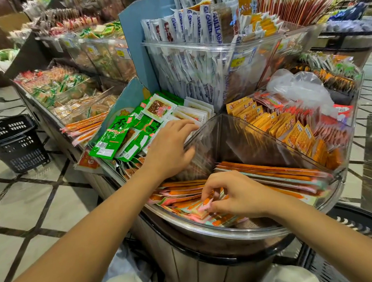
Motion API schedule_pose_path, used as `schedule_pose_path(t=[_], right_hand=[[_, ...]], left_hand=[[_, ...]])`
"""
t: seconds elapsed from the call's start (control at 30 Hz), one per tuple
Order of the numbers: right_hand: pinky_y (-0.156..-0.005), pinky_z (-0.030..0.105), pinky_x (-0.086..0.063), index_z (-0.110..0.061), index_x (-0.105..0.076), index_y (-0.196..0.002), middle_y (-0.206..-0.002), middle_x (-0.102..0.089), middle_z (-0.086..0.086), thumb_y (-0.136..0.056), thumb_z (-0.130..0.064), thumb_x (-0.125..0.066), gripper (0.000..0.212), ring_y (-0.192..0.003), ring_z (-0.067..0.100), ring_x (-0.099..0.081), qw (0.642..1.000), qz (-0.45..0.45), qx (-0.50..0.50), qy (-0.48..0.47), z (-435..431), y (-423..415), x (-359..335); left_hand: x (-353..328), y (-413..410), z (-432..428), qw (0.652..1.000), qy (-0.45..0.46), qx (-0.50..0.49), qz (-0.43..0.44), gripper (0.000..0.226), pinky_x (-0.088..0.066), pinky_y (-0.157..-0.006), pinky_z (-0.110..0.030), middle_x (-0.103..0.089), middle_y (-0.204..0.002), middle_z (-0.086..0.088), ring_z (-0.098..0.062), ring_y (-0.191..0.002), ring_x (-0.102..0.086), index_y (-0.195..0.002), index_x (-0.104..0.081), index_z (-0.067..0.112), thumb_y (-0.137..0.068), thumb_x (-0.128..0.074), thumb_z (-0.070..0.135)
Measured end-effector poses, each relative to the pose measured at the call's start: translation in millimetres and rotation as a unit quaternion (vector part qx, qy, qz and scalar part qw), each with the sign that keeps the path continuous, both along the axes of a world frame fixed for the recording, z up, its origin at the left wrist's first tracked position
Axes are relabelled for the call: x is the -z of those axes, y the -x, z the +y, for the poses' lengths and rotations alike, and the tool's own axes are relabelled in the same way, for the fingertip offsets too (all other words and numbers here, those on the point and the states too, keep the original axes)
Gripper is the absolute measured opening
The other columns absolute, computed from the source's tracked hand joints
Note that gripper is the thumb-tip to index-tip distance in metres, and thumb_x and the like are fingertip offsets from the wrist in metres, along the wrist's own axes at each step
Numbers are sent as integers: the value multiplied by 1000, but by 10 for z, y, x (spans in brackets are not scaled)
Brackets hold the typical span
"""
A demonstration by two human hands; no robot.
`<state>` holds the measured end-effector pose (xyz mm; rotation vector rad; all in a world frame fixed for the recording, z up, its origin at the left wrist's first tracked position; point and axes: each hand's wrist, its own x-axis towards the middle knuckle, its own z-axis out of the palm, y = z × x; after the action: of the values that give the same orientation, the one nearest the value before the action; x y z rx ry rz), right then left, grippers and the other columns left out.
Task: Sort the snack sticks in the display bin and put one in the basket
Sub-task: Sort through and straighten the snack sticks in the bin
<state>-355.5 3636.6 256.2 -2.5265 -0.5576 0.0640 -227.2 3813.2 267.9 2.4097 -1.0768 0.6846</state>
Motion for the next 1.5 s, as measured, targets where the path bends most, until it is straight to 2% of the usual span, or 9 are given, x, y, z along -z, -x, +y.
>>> schedule_pose_path(t=[0.2, 0.33, 0.5, 0.7, 0.9, 1.03, 1.17, 1.33, 1.5], right_hand=[[-71, 28, -46, -27, -62, -83, -83, -57, -15, -80, -45, -77, 25, -81, 7, -51, 993, -113, 8, 46, -42, 61, -27], [-72, 27, -47, -26, -61, -97, -91, -59, -12, -89, -26, -68, 11, -85, 6, -50, 975, -207, 19, 78, -66, 148, -61], [-86, 25, -54, -18, -64, -101, -99, -68, -13, -91, -8, -69, 15, -99, 2, -65, 975, -120, 135, -129, -211, 276, -224], [-91, 36, -56, -17, -76, -99, -107, -74, 5, -98, -1, -57, 25, -105, 20, -69, 900, -33, 192, -391, -525, 311, -641], [-74, 21, -56, -8, -68, -110, -91, -77, 7, -97, -5, -62, 15, -84, 10, -73, 890, -100, 209, -393, -625, 354, -967], [-70, 26, -57, -10, -63, -106, -89, -77, 8, -92, -5, -69, 16, -80, 20, -75, 881, -118, 221, -401, -616, 349, -1034], [-71, 26, -56, -13, -68, -102, -92, -75, 6, -87, -9, -76, 17, -86, 18, -72, 883, -156, 235, -375, -584, 345, -1032], [-60, 29, -57, -16, -66, -97, -91, -74, 11, -97, -15, -65, 1, -85, 20, -72, 879, -176, 239, -374, -558, 335, -1095], [-47, 29, -56, -5, -71, -92, -84, -67, 22, -103, -15, -54, 22, -68, 17, -68, 862, -190, 249, -399, -572, 349, -1178]], left_hand=[[-8, 6, 4, 1000, -3, 0, -2, 48, -39, -110, -37, -57, -138, 0, -20, -129, -48, -135, -59, 18, -88, -67, 24], [-13, 14, 2, 1000, -5, -1, -4, 49, -39, -111, -37, -57, -138, 0, -19, -129, -48, -135, -59, 18, -87, -67, 24], [-22, 28, -2, 1000, -5, 1, -7, 49, -38, -111, -36, -57, -138, 1, -19, -129, -47, -135, -58, 18, -87, -67, 25], [-45, 24, 2, 1000, -3, 15, -18, 48, -43, -110, -40, -60, -134, -2, -22, -125, -52, -131, -62, 16, -84, -72, 20], [-171, 162, -123, 997, 43, 31, -51, 34, -48, -101, -38, -66, -123, 0, -19, -114, -59, -120, -67, 16, -88, -68, 27], [-320, 635, -374, 965, 162, 112, 173, 27, -50, -85, -21, -71, -100, 14, -2, -95, -64, -107, -70, 26, -89, -59, 43], [-140, 1032, -574, 894, 165, 193, 368, 12, -55, -84, -27, -75, -96, 8, -7, -91, -70, -104, -72, 27, -93, -71, 32], [-33, 1131, -616, 870, 200, 187, 410, 7, -55, -70, -24, -76, -82, 1, -10, -80, -73, -90, -74, 19, -95, -69, 22], [-46, 1170, -586, 858, 207, 184, 433, 7, -55, -65, -23, -76, -82, -4, -18, -80, -74, -95, -76, 17, -95, -69, 20]])
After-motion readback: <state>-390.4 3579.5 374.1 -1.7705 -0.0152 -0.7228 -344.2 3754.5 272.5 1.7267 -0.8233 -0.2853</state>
